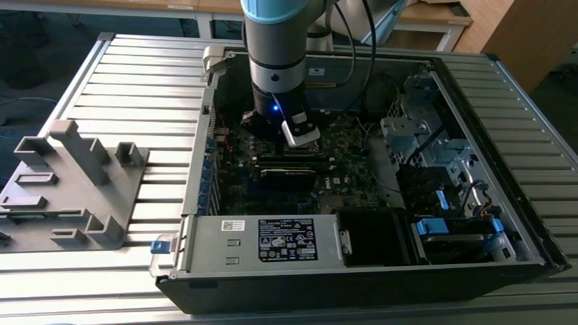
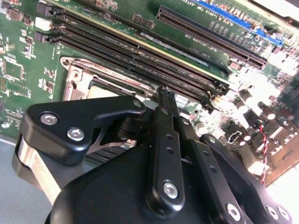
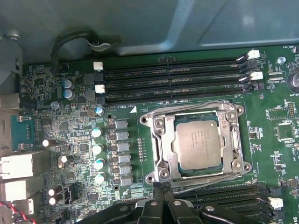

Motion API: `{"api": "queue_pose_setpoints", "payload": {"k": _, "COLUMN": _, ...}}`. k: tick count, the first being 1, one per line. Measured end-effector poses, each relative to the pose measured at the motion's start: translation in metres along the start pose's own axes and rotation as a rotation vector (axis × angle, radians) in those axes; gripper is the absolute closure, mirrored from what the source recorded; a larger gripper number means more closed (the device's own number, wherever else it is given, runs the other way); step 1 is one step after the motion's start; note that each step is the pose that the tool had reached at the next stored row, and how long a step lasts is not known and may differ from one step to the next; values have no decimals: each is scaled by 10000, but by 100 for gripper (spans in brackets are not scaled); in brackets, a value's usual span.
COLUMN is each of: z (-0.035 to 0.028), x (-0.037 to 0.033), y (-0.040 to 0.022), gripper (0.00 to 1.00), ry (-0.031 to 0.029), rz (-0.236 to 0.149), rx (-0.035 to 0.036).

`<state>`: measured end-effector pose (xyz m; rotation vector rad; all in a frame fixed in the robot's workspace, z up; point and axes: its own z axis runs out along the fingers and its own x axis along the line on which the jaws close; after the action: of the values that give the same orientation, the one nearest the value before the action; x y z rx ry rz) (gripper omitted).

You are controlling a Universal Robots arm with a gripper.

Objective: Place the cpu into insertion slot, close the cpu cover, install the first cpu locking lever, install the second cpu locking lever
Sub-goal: 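Install the second cpu locking lever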

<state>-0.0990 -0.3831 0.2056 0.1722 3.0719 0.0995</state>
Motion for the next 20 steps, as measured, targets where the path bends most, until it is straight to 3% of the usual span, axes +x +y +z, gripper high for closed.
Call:
{"api": "queue_pose_setpoints", "payload": {"k": 5, "z": 17, "x": 2, "y": -2, "gripper": 89, "ry": 7, "rz": 4, "rx": -65}}
{"api": "queue_pose_setpoints", "payload": {"k": 9, "z": 17, "x": 2, "y": -1, "gripper": 89, "ry": 8, "rz": 5, "rx": -74}}
{"api": "queue_pose_setpoints", "payload": {"k": 14, "z": 22, "x": 28, "y": -5, "gripper": 89, "ry": 17, "rz": 15, "rx": -249}}
{"api": "queue_pose_setpoints", "payload": {"k": 20, "z": 60, "x": 38, "y": -9, "gripper": 89, "ry": 12, "rz": 18, "rx": -297}}
